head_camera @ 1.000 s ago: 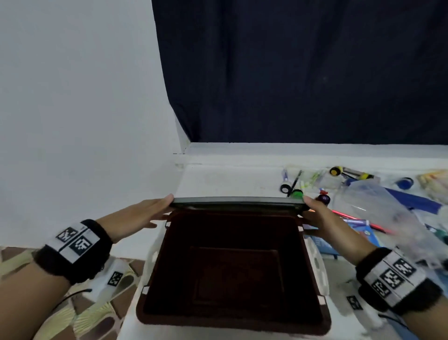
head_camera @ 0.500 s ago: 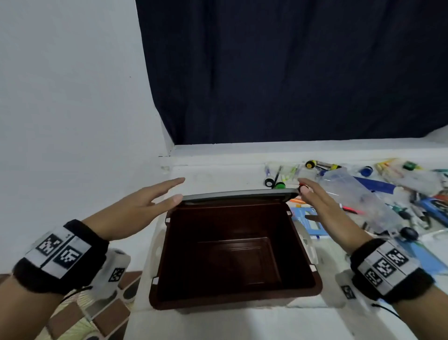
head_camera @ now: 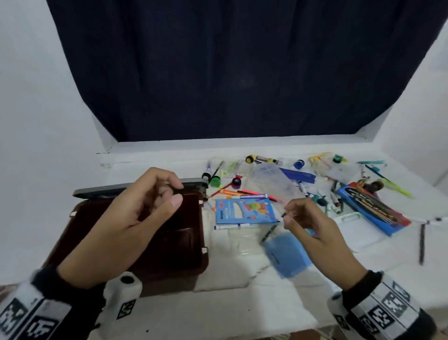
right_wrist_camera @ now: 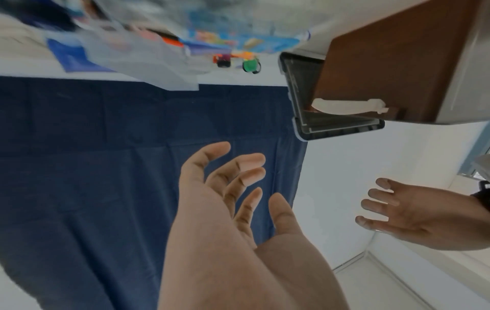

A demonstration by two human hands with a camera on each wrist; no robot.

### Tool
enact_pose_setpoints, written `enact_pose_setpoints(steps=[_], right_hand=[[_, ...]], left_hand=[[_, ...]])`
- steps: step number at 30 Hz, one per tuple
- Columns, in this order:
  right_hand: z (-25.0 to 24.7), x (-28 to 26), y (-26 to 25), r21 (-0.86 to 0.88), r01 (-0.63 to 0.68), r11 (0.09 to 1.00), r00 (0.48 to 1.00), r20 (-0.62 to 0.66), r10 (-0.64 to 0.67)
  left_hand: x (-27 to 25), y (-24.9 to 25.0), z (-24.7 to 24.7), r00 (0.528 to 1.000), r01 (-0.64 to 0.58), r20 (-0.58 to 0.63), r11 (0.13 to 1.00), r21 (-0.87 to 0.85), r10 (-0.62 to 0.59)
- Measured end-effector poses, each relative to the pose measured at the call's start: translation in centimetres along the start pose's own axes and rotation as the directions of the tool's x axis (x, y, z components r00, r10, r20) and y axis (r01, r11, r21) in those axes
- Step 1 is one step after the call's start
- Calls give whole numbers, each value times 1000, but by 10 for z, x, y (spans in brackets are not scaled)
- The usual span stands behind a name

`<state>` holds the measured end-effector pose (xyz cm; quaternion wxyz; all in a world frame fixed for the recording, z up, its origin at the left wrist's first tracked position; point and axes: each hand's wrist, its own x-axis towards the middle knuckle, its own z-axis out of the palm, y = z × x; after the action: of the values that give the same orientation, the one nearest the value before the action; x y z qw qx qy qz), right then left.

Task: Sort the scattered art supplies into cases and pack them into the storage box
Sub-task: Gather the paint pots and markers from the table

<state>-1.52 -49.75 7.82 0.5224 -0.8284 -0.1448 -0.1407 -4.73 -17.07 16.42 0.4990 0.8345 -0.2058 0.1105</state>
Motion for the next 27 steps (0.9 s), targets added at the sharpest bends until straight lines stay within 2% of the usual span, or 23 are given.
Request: enact_pose_setpoints(steps=[5, 8, 10, 14, 17, 20, 23, 27], right_hand=[[-73, -30, 51, -68, -75, 995, 997, 26, 77], [-112, -34, 75, -158, -115, 981, 990, 63, 127], [-131, -32, 88, -234, -133, 963, 980, 112, 162], [-157, -16, 121, -376, -79, 923, 966, 200, 164], [-158, 0, 144, -474, 12, 880, 940, 306, 152], [-149, 19, 160, -484, 128, 866, 908, 409, 95], [-131, 41, 162, -415, 290, 863, 816, 577, 3], [-109, 61, 165, -342, 487, 804, 680, 726, -102]], left_hand=[[9, 7, 97, 999, 7, -32, 985, -174, -13], [29, 6, 141, 999, 46, 3, 986, -159, -46], [48, 1, 164, 997, 60, 45, 993, -100, -55], [100, -23, 214, 976, -10, 213, 977, 212, -37], [138, -43, 248, 913, -33, 388, 926, 377, -126], [173, -52, 270, 826, -94, 511, 836, 540, -237], [206, -55, 282, 724, -205, 605, 734, 648, -331], [243, -72, 286, 641, -265, 637, 655, 707, -428]])
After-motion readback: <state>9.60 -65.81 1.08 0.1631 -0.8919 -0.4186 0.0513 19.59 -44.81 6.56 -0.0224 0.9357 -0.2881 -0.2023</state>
